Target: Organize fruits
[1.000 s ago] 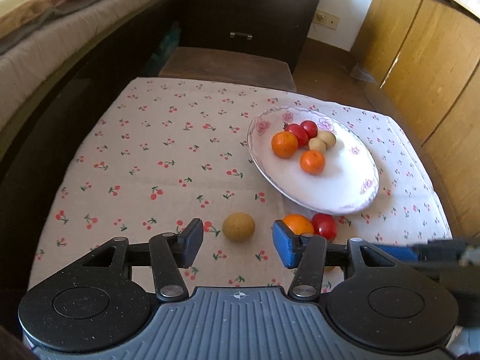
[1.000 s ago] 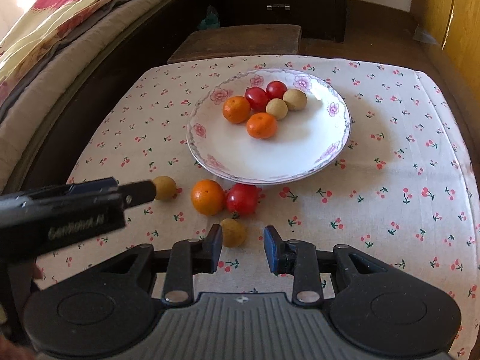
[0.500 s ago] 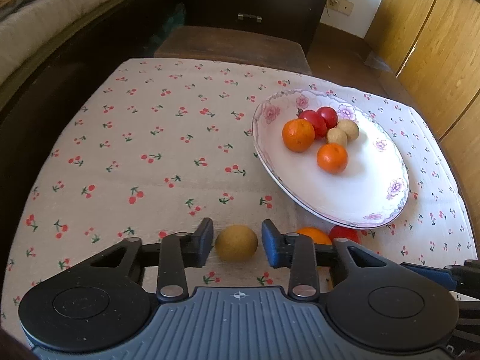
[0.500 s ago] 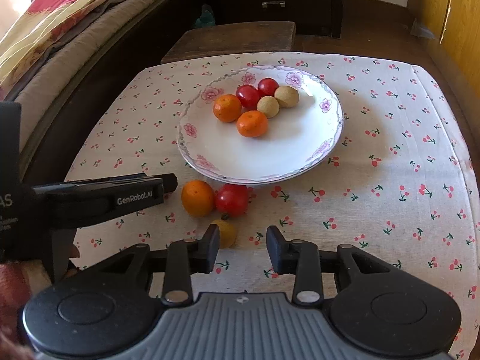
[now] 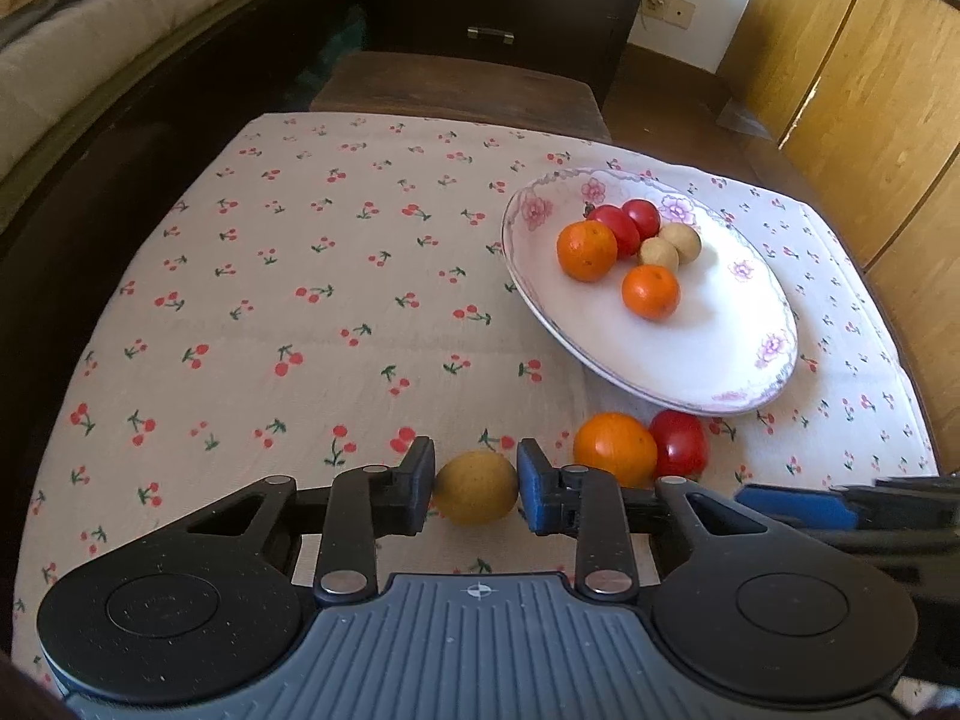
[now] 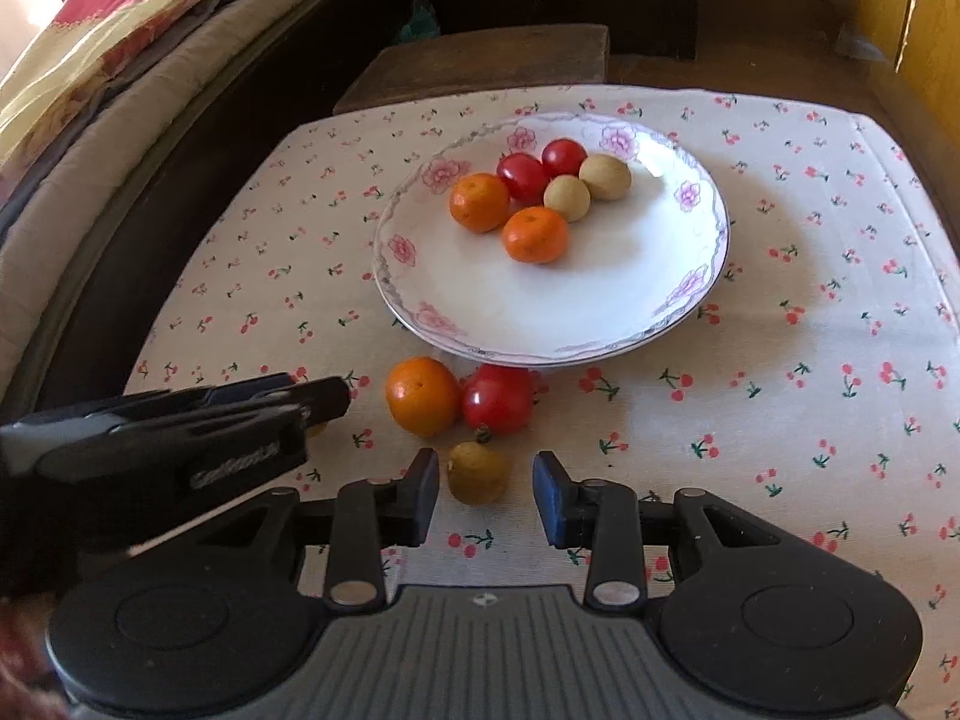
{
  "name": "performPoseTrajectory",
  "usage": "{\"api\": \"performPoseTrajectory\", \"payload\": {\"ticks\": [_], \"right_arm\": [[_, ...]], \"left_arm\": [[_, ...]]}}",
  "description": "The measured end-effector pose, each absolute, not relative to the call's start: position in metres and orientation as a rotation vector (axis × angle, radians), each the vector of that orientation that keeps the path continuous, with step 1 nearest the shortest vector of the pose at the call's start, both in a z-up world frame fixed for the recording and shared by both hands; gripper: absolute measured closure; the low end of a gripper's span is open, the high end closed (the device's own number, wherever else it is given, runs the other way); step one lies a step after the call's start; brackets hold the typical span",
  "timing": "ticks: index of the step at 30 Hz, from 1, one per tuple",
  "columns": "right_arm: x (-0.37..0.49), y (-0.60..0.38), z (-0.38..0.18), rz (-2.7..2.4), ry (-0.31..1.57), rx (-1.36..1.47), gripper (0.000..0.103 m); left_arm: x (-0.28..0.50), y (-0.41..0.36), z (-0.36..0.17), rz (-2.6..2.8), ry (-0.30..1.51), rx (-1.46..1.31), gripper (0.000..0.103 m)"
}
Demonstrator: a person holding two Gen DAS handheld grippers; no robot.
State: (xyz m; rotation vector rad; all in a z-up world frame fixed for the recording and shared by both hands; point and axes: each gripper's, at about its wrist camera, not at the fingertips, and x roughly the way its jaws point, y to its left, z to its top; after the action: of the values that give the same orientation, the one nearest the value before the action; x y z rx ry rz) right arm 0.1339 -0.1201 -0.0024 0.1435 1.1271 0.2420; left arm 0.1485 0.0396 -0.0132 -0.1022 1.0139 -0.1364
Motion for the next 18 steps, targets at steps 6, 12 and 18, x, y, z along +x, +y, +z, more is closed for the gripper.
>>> {"api": "performPoseTrajectory", "payload": {"ticks": [6, 12, 18], "right_arm": [[0.141, -0.114, -0.016, 0.244, 1.128, 0.135, 0.068], [0.139, -0.107, -0.015, 0.257, 1.124, 0.081, 0.077], [0.131, -0.110, -0.013, 0.257, 1.123, 0.051, 0.077]], "left_arm": [[0.144, 0.035, -0.014, -0.149, 1.021, -0.077, 0.065], [0.142, 0.030, -0.018, -0.152, 1.026, -0.028, 0.065], [0.137, 0.024, -0.017, -0.164, 1.016, 0.027, 0.065]]}}
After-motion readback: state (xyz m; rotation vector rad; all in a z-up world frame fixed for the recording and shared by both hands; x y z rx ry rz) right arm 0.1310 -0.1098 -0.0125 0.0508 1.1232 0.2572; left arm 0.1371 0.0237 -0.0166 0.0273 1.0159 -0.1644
